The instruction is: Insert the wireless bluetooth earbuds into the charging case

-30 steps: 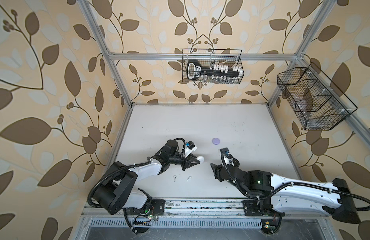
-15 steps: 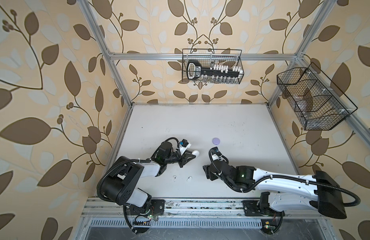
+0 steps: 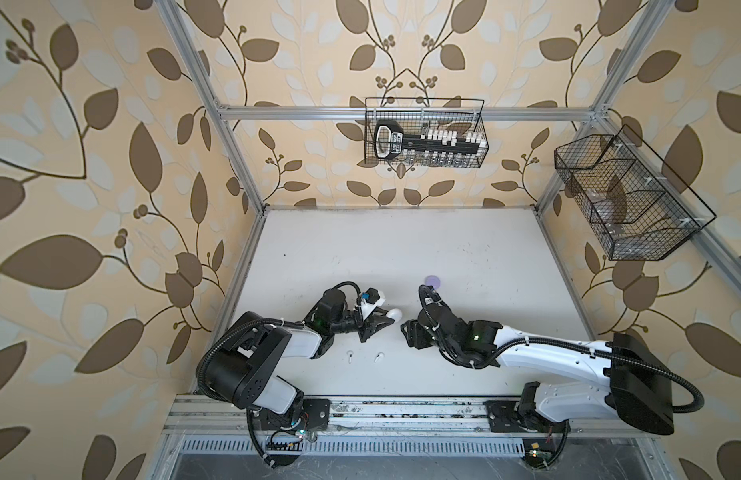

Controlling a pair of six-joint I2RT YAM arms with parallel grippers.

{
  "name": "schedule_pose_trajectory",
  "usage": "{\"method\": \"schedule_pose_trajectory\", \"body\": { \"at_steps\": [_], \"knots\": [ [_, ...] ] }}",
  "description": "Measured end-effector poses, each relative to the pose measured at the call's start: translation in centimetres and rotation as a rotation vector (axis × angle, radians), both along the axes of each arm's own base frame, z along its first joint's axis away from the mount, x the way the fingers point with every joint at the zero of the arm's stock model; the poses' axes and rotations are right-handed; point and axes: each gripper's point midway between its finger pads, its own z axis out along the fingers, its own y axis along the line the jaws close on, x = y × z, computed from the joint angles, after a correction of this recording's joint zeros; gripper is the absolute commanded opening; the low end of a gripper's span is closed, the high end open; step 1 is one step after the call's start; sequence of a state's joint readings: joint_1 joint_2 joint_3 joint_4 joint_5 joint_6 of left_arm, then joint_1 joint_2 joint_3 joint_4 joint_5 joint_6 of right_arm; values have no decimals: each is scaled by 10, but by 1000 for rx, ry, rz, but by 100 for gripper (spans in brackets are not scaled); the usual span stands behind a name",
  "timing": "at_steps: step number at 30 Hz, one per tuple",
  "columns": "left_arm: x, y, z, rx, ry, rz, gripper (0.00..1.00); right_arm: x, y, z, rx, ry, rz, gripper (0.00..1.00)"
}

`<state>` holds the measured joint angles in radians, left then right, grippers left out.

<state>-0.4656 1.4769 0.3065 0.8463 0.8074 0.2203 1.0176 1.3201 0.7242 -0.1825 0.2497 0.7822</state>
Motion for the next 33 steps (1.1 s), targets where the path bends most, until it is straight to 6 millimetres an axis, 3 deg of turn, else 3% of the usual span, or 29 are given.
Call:
{"method": "schedule_pose_trajectory", "body": {
  "at_steps": [33],
  "knots": [
    [-11,-4,-7,34,-48,-63,12,13,3,-10,52,65,-9,71]
  ]
}}
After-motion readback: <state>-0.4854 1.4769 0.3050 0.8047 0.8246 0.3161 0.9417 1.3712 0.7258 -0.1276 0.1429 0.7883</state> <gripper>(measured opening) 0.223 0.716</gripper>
